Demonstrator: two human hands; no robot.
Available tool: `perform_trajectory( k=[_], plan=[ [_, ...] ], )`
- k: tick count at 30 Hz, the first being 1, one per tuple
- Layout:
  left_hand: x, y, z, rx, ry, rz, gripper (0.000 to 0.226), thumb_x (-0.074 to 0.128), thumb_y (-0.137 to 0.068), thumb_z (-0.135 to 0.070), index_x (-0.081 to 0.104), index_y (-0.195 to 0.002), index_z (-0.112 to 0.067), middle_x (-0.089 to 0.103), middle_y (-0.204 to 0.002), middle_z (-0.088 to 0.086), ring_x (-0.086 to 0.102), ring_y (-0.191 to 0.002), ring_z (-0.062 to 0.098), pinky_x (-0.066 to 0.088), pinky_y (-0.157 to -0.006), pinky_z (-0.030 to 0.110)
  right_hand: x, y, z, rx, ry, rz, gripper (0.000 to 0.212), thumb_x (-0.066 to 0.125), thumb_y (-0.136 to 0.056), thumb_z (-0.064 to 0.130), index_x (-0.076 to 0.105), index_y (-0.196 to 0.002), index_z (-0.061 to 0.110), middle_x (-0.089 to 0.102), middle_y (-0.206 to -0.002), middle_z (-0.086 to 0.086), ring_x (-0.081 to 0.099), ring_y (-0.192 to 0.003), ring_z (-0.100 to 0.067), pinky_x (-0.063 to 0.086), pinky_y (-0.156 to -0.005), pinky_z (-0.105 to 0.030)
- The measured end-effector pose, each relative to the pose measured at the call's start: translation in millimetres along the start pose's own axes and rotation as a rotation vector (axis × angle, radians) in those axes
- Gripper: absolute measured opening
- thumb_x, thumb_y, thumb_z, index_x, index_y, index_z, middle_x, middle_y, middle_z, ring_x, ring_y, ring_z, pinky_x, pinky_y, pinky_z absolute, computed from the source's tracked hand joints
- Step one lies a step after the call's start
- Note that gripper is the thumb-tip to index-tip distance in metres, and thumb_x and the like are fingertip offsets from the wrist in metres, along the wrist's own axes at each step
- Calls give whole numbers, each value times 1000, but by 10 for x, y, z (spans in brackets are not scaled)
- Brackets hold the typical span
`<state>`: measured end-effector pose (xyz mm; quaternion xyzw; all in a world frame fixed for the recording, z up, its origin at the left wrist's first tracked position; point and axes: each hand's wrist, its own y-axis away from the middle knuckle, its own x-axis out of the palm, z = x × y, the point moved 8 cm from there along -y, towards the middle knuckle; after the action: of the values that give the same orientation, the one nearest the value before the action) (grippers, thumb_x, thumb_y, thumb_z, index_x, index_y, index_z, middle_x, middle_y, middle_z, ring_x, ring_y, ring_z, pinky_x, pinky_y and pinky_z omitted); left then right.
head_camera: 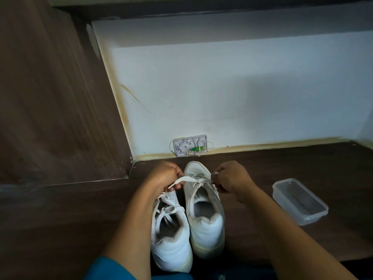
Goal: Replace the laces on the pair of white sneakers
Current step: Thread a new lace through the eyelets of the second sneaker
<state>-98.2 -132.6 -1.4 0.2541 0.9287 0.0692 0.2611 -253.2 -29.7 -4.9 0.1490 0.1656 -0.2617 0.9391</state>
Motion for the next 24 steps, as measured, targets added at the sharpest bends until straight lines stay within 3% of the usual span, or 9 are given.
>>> perform_trajectory(
  k=[5,8,10,13,17,20,24],
  plan=[
    [-18,26,-25,-13,-87,-26,35,33,-78,16,55,-61,-7,56,-42,5,45,-32,9,30,-34,12,-15,-24,59,-32,561,-37,9,59,-80,9,65,-74,5,63,-67,-7,61,-67,-24,42,-54,-19],
    [14,44,-5,-39,136,-9,37,30,-78,19,53,-64,-6,60,-48,7,53,-40,12,37,-37,15,25,-18,101,-55,675,-46,8,57,-81,12,64,-81,8,66,-82,-9,64,-86,-28,42,-61,-22],
    [85,82,-4,-60,405,60,36,30,-81,22,51,-68,-4,62,-56,11,58,-42,11,38,-38,13,28,-27,48,-26,492,-17,7,55,-83,7,62,-83,7,66,-83,-11,64,-76,-26,47,-59,-22],
    [206,116,-54,-62,719,173,27,41,-86,18,52,-74,-3,66,-60,9,61,-47,12,46,-41,15,49,11,-32,105,-54,62,17,52,-86,-3,52,-74,9,58,-69,-8,56,-56,-16,48,-47,-19],
    [340,117,-88,-71,818,251,23,40,-89,16,50,-77,-1,67,-61,13,68,-54,19,57,-51,27,137,61,-35,177,-497,124,27,47,-88,-15,50,-66,1,54,-66,-13,56,-59,-19,50,-41,-19],
    [351,104,-75,-66,729,213,25,41,-89,16,50,-75,-3,63,-58,10,61,-47,12,52,-46,20,177,42,-89,189,-493,130,22,47,-89,-12,50,-76,5,55,-74,-11,57,-62,-17,51,-45,-19],
    [310,79,-99,-12,416,64,28,43,-89,15,50,-71,-6,58,-61,9,50,-40,7,39,-38,17,131,-25,-109,131,-158,2,22,45,-92,-6,50,-75,8,55,-63,-12,51,-46,-17,46,-40,-23]
  ],
)
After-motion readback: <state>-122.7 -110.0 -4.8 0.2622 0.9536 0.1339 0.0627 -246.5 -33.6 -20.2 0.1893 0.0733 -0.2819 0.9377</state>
